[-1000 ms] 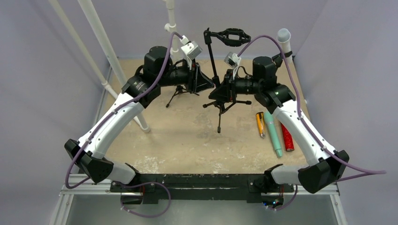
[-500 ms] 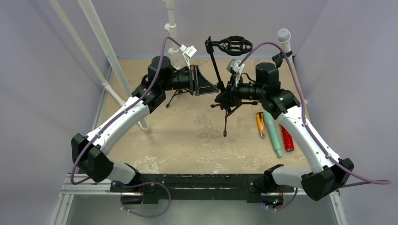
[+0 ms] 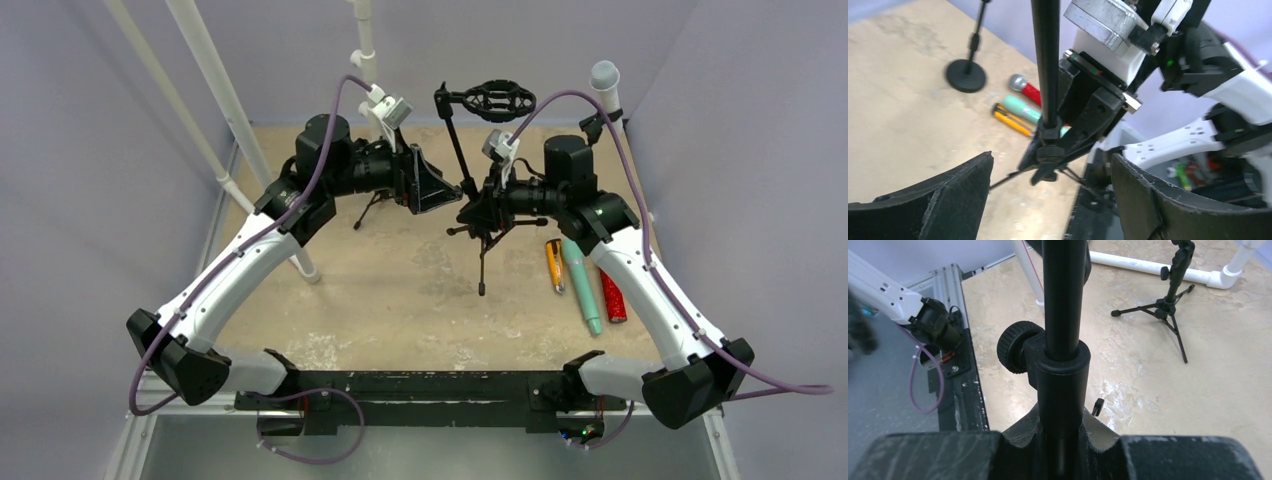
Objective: Remove the microphone from the stand
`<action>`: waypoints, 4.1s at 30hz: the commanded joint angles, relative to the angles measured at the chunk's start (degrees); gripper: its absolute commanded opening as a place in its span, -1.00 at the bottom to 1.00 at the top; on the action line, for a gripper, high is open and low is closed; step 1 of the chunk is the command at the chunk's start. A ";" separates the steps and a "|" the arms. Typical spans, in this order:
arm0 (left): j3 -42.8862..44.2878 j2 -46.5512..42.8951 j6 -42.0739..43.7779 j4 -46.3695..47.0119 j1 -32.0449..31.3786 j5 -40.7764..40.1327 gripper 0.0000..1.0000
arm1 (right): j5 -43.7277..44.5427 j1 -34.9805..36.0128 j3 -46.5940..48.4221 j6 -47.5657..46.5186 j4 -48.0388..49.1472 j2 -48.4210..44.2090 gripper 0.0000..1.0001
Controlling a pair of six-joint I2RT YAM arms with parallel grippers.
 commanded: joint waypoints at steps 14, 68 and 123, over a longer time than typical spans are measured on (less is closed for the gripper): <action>10.98 1.96 42.13 -16.69 -12.34 -24.60 0.08 | -5.87 -1.44 -2.62 7.00 6.38 -2.06 -1.00; 10.72 2.50 50.39 -17.57 -14.88 -26.62 0.47 | -4.04 -3.83 -5.06 1.71 5.78 -5.34 -1.00; 10.15 2.72 46.93 -16.09 -15.06 -28.54 0.40 | -4.86 -5.09 -7.79 0.21 6.45 -6.98 -1.00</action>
